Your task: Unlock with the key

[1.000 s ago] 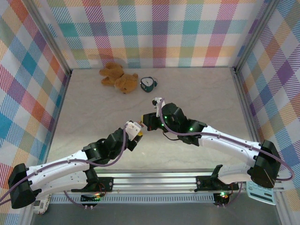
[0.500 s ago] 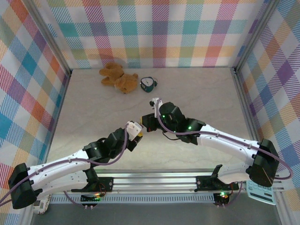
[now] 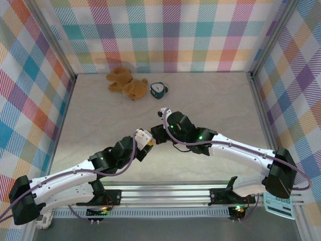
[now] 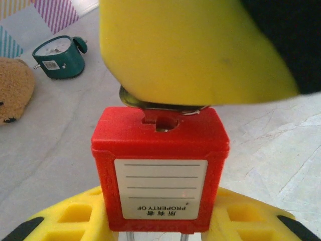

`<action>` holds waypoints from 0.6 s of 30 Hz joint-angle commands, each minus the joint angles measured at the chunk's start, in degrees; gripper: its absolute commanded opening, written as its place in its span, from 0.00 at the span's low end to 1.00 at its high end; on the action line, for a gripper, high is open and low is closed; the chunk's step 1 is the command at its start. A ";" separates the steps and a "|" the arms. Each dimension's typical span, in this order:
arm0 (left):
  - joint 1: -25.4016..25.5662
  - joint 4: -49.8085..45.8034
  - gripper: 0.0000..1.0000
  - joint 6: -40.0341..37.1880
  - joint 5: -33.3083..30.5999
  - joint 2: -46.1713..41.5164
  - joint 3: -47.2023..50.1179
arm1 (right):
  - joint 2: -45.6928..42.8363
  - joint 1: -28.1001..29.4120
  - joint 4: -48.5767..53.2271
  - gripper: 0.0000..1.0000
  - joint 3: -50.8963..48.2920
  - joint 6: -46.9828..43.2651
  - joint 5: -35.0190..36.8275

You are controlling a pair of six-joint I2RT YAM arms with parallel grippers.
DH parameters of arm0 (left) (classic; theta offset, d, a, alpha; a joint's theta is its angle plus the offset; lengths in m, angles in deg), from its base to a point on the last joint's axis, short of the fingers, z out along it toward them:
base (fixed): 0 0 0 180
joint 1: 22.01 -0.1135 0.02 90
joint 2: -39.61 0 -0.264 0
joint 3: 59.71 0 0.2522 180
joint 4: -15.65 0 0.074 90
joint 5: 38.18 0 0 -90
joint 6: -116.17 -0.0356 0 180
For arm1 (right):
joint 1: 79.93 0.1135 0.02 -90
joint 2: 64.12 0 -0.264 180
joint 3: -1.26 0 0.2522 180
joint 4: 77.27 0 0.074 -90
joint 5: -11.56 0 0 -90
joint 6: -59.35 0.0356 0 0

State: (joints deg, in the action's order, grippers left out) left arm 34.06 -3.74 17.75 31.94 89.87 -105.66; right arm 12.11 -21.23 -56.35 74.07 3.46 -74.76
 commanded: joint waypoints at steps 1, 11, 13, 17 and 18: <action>-1.88 18.79 0.02 1.46 -3.52 -3.24 -3.26 | 2.26 3.62 10.21 0.00 -2.34 2.92 -9.02; -1.91 13.87 0.00 0.06 -2.67 -2.69 -3.32 | 2.02 3.28 13.88 0.06 1.38 0.01 -8.30; -1.93 11.32 0.00 -0.10 -2.16 -2.32 -2.83 | 1.02 2.54 15.16 0.08 2.30 -0.83 -7.84; -1.93 5.78 0.00 -0.01 -0.29 -0.88 -2.97 | -1.08 0.11 16.72 0.17 4.15 -1.83 -7.28; -1.93 4.86 0.00 0.14 0.09 -0.54 -3.14 | -1.38 -0.58 17.00 0.19 4.52 -2.22 -7.18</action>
State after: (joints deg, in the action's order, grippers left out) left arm 33.29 -3.94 16.92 34.43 89.70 -105.68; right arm 12.39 -21.58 -48.81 77.68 2.65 -76.35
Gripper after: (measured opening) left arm 0.378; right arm 0.179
